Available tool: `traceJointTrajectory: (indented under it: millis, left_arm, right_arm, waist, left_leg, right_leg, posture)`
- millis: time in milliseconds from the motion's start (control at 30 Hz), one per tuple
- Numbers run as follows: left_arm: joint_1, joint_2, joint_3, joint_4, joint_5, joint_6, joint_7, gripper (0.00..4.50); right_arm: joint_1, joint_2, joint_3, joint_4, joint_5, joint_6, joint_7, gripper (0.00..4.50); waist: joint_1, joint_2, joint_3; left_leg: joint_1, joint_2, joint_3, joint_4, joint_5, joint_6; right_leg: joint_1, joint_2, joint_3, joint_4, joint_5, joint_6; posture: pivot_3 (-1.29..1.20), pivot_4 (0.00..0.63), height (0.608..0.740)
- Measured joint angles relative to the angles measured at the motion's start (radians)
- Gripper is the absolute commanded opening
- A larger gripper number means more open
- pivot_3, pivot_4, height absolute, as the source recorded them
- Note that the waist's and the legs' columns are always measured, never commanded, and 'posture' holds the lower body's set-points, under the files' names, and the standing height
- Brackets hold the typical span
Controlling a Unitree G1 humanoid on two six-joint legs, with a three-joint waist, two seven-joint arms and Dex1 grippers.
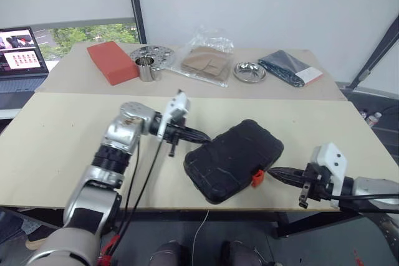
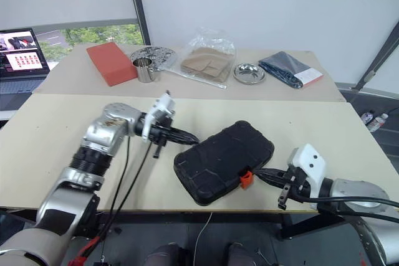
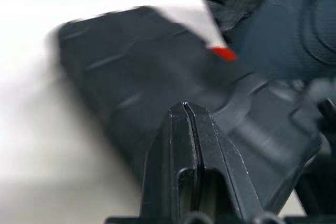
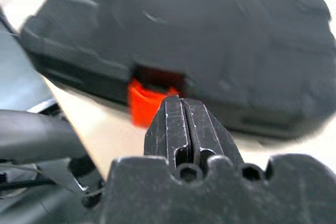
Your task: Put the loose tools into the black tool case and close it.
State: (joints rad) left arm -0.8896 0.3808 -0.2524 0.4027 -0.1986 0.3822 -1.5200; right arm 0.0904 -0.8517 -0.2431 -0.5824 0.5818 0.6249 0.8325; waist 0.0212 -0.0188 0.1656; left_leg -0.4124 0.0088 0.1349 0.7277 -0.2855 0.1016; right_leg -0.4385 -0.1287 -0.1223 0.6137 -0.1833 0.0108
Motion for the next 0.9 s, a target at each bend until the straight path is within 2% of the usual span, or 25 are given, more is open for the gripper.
traceJointTrajectory:
  millis: [233,600,767,900]
  left_arm:
    - [0.001,-0.030,-0.106,0.026,0.088,-0.218,0.034,0.02]
    - [-0.010,-0.031,-0.122,0.101,0.099,-0.394,0.047,0.02]
    - [-0.032,-0.053,-0.133,0.139,0.125,-0.451,0.055,0.02]
    - [-0.058,-0.082,-0.151,0.178,0.154,-0.510,0.066,0.02]
  right_arm:
    - [-0.053,0.012,0.119,0.014,-0.054,0.020,-0.043,0.00]
    - [0.118,0.018,0.039,-0.042,-0.052,0.063,-0.094,0.00]
    - [0.119,0.061,0.120,-0.032,-0.104,0.063,-0.140,0.00]
    - [0.044,0.120,0.219,0.031,-0.163,0.057,-0.177,0.00]
  waist:
    - [-0.001,0.002,-0.001]
    - [0.006,0.003,-0.006]
    - [0.010,0.004,-0.007]
    - [0.013,0.004,-0.008]
  left_leg:
    - [0.002,0.000,0.000,0.000,0.000,0.000]
    - [0.004,0.001,0.000,0.000,-0.001,0.001]
    - [0.004,0.000,0.000,0.000,-0.001,0.002]
    - [0.004,0.001,0.001,0.000,-0.001,0.002]
  right_leg:
    - [0.001,0.000,0.000,0.000,0.001,-0.002]
    - [0.003,-0.001,0.000,-0.001,0.001,-0.001]
    - [0.003,-0.001,0.000,-0.001,0.000,0.000]
    - [0.002,-0.001,0.000,-0.001,0.000,0.001]
  posture:
    - [0.00,0.150,0.734]
    - [0.00,0.150,0.734]
    - [0.00,0.150,0.734]
    - [0.00,0.150,0.734]
